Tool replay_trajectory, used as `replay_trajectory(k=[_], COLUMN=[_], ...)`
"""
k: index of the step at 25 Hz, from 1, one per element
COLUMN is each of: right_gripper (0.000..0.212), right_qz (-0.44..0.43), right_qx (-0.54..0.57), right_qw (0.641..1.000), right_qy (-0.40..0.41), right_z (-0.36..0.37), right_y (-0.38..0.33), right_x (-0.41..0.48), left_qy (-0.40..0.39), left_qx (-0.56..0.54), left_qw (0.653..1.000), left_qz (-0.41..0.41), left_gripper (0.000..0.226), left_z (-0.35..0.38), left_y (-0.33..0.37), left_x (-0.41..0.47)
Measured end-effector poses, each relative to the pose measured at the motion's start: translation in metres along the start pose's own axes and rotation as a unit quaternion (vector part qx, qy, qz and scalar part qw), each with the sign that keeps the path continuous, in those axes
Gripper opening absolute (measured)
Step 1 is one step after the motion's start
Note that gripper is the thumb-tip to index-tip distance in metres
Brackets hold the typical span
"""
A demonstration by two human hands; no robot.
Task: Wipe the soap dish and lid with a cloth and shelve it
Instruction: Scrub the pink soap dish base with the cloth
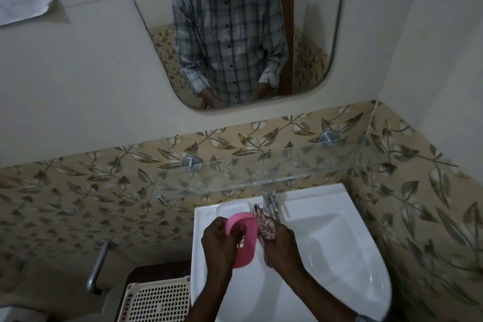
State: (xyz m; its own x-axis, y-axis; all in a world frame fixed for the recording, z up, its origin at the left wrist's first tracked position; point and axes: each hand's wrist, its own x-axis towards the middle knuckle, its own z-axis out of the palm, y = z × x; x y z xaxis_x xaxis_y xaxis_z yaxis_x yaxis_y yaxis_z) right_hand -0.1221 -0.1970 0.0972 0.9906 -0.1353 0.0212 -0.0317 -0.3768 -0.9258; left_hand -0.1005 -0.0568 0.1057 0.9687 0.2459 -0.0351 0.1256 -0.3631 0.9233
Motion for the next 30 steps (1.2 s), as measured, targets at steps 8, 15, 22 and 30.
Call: replay_trajectory(k=[8, 15, 22, 30], right_gripper=[0.053, 0.052, 0.055, 0.041], right_qz=[-0.168, -0.134, -0.052, -0.221], right_qx=[-0.09, -0.034, -0.068, -0.167], right_qw=[0.981, 0.99, 0.996, 0.961], right_qy=[0.025, 0.026, -0.029, 0.023], right_z=[0.004, 0.017, 0.003, 0.027], right_y=[-0.027, -0.033, -0.02, -0.033], right_x=[0.013, 0.01, 0.022, 0.005], left_qy=[0.019, 0.064, -0.01, -0.083], left_qx=[0.042, -0.1, -0.114, 0.004], left_qw=[0.996, 0.992, 0.993, 0.996], left_qz=[0.072, 0.032, -0.017, 0.038], left_gripper=[0.007, 0.026, 0.015, 0.025], left_z=[0.0, 0.01, -0.009, -0.012], left_y=[0.016, 0.013, 0.016, 0.016], left_x=[0.021, 0.003, 0.006, 0.012])
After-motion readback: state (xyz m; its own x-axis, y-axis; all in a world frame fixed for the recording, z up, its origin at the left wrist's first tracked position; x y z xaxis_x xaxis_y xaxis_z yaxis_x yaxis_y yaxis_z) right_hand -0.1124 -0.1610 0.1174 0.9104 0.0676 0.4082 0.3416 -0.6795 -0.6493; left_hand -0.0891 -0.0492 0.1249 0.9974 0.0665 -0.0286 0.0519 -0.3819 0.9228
